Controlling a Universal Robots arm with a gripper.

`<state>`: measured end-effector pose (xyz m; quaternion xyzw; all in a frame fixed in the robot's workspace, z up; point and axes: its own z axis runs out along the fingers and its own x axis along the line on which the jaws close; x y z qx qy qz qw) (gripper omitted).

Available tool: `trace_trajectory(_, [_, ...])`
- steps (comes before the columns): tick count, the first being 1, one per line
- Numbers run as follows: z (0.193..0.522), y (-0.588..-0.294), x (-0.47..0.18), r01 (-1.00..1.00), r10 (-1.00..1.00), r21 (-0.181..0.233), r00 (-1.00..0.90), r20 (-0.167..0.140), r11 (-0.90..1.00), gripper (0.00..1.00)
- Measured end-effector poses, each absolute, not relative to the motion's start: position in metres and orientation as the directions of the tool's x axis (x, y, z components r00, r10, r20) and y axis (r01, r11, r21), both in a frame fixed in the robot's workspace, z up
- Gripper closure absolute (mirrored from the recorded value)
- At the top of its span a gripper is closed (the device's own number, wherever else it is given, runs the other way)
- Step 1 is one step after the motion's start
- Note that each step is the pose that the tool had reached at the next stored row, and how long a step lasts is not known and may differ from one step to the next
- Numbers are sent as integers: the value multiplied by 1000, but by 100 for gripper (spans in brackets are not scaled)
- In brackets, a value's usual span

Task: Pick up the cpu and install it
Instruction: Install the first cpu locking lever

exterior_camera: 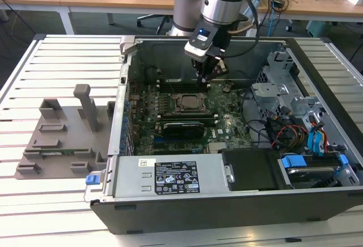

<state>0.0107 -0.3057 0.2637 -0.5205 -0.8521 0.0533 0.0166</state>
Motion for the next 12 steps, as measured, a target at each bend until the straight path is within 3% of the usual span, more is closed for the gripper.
trace_trajectory(12, [264, -306, 11, 813, 816, -108, -578, -27, 572, 89])
